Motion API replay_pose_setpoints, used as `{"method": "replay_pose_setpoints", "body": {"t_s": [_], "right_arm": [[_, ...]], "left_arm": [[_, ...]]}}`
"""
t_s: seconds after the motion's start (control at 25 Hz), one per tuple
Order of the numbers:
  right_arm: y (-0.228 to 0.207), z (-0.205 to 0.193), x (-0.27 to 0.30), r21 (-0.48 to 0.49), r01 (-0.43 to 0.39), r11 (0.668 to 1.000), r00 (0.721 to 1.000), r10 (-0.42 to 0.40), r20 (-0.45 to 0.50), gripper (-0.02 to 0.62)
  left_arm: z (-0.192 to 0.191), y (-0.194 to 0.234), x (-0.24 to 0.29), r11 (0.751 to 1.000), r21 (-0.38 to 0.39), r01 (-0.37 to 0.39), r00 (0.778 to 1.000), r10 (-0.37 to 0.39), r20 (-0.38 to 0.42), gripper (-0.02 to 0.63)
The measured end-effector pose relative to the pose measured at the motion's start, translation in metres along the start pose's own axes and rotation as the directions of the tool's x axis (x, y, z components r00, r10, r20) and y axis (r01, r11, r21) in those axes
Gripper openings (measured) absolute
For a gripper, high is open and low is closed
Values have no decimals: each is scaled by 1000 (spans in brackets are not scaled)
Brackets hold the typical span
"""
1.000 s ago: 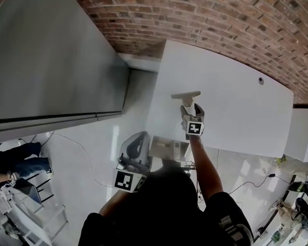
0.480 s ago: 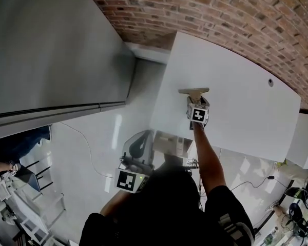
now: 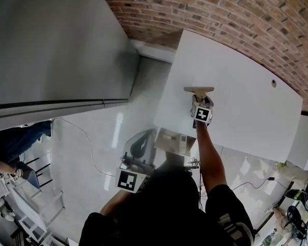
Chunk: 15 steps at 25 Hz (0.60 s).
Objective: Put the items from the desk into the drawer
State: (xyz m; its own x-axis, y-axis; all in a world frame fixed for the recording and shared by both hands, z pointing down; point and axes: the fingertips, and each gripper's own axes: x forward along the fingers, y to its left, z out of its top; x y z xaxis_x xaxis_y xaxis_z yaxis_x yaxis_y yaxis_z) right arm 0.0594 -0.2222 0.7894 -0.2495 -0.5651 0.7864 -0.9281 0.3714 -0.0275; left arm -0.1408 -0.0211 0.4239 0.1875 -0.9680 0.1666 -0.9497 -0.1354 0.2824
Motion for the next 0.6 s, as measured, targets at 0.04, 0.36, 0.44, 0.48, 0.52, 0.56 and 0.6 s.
{"method": "replay_pose_setpoints", "body": {"t_s": [0.04,0.36,0.44,0.48,0.52,0.56,0.6], "right_arm": [[1,-2,-1,4,-4,1000,1000,4,-4,258],[17,-12,-37,28,-11,1000,1000,10,7,252],[22,-13,-49,31,-11,999,1000,10,25,252],[24,-13,-57,33,-10,999,999,9,37,252],[26,-13,-65,35,-10,999,999,8,50,252],[29,-13,-74,38,-11,999,998,8,65,252],[33,-13,-85,41,-11,999,997,8,79,252]], "left_arm": [[1,1,-3,1000,0,2,1000,-2,3,3],[4,9,-17,999,-5,51,999,-51,0,3],[6,10,-20,997,0,77,997,-77,20,3],[7,9,-21,996,-1,90,996,-90,25,3],[7,9,-22,995,-2,103,994,-103,22,3],[6,9,-23,993,-2,116,993,-116,14,3],[6,8,-24,991,2,132,991,-132,11,3]]}}
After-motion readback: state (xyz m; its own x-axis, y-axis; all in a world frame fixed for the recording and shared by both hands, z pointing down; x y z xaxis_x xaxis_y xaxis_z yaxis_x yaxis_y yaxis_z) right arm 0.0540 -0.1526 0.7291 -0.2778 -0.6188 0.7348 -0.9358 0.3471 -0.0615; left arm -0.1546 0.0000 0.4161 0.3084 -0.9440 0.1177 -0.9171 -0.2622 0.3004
